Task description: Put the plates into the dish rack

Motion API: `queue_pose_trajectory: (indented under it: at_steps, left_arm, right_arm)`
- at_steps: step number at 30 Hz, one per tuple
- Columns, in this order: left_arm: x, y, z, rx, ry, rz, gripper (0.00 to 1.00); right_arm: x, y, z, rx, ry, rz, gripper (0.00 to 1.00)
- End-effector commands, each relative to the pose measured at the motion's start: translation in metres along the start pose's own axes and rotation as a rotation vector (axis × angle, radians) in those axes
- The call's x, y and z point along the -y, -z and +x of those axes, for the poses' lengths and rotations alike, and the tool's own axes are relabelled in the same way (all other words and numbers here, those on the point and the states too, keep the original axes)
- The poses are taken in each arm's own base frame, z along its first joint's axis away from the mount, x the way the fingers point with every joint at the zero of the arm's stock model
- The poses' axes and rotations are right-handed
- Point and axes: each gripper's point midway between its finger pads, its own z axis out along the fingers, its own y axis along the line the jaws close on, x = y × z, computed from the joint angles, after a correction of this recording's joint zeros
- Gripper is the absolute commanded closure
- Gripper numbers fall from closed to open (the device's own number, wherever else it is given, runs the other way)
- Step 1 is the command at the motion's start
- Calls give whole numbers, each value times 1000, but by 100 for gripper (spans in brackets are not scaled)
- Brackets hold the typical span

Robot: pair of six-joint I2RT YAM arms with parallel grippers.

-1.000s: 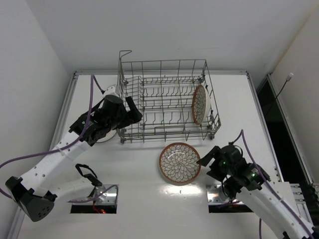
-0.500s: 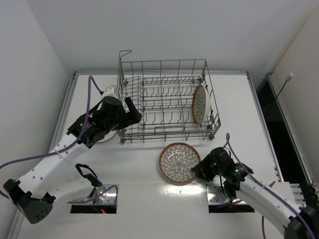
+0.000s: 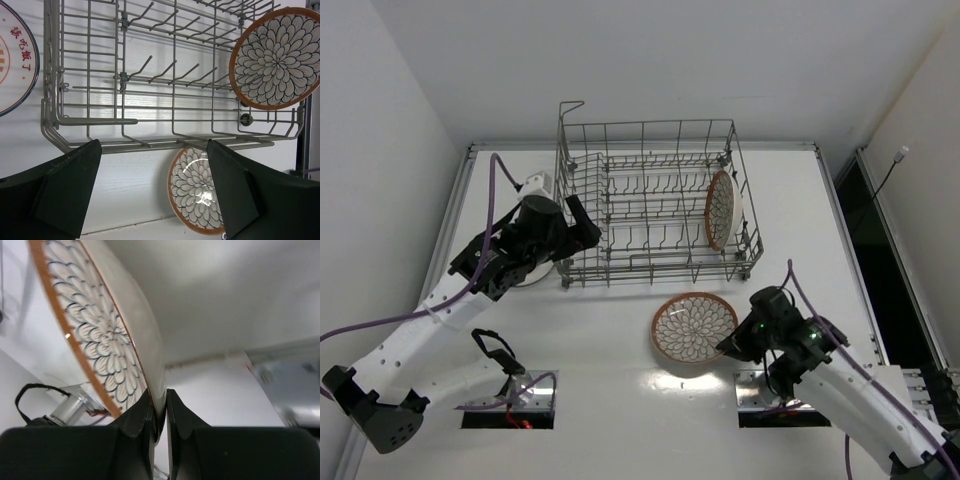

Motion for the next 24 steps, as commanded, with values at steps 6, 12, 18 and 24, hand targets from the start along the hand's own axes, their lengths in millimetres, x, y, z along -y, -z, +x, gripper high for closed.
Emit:
queue_pose_trajectory:
  at_steps: [6, 12, 18, 24]
  left_arm:
    - [1, 9, -8, 49, -14, -3, 13]
    - [2, 9, -8, 49, -5, -3, 13]
    - [2, 11, -9, 49, -5, -3, 13]
    - [2, 13, -12, 57, -4, -8, 12]
  right_arm:
    - [-50, 137, 12, 5, 82, -23, 100]
    - [-115, 210, 0, 118, 167, -207, 100]
    - [-197, 270, -48, 377, 282, -254, 100]
    - [-265, 273, -119, 663, 390, -101, 100]
